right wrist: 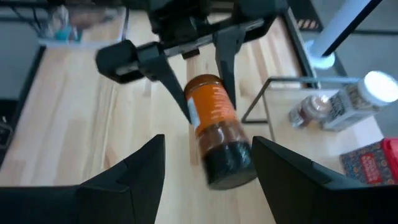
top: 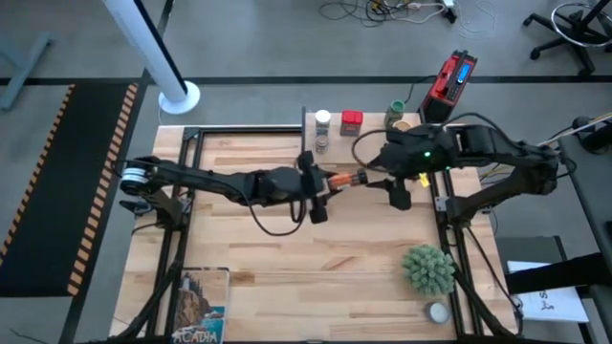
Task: Shelf spices
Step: Put the black seasoning bottle on the shelf aligned with the red seasoning can
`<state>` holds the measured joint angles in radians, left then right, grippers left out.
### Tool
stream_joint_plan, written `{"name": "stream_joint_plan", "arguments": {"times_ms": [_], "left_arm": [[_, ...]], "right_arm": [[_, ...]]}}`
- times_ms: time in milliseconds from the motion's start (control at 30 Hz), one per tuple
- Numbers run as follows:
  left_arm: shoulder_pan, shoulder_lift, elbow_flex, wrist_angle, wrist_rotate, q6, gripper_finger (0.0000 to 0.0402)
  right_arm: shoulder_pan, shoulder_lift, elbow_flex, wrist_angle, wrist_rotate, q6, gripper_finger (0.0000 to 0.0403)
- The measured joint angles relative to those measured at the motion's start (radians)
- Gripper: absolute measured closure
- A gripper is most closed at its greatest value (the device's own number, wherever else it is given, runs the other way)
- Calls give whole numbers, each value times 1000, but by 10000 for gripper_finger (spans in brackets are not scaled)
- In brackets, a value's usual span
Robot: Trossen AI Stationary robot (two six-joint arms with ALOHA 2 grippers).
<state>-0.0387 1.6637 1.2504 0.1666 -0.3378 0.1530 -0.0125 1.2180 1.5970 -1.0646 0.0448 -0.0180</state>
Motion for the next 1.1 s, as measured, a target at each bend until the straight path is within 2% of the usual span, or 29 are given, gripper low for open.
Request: {"name": "stream_joint_plan", "arguments": {"times_ms": [233,433,600,700,933,1100], "left_arm": [[39,-119,-213,402,86,-35,215],[73,-177,-333,647,198,-161,216],[96,-176,-366,730,312,-290,212],[99,-171,-366,748,349,-336,213],[124,-152,-371,869,503,-505,213],[149,-102,-370,936,568,-628,213]], "right_arm": [[2,-49,-67,120,0,0,177],[3,-98,-185,327,-2,-114,175],[8,-109,-265,465,-26,-246,184],[7,-108,-287,486,-25,-315,187],[7,-106,-293,513,-27,-382,178],[8,-103,-293,566,-61,-429,174]]}}
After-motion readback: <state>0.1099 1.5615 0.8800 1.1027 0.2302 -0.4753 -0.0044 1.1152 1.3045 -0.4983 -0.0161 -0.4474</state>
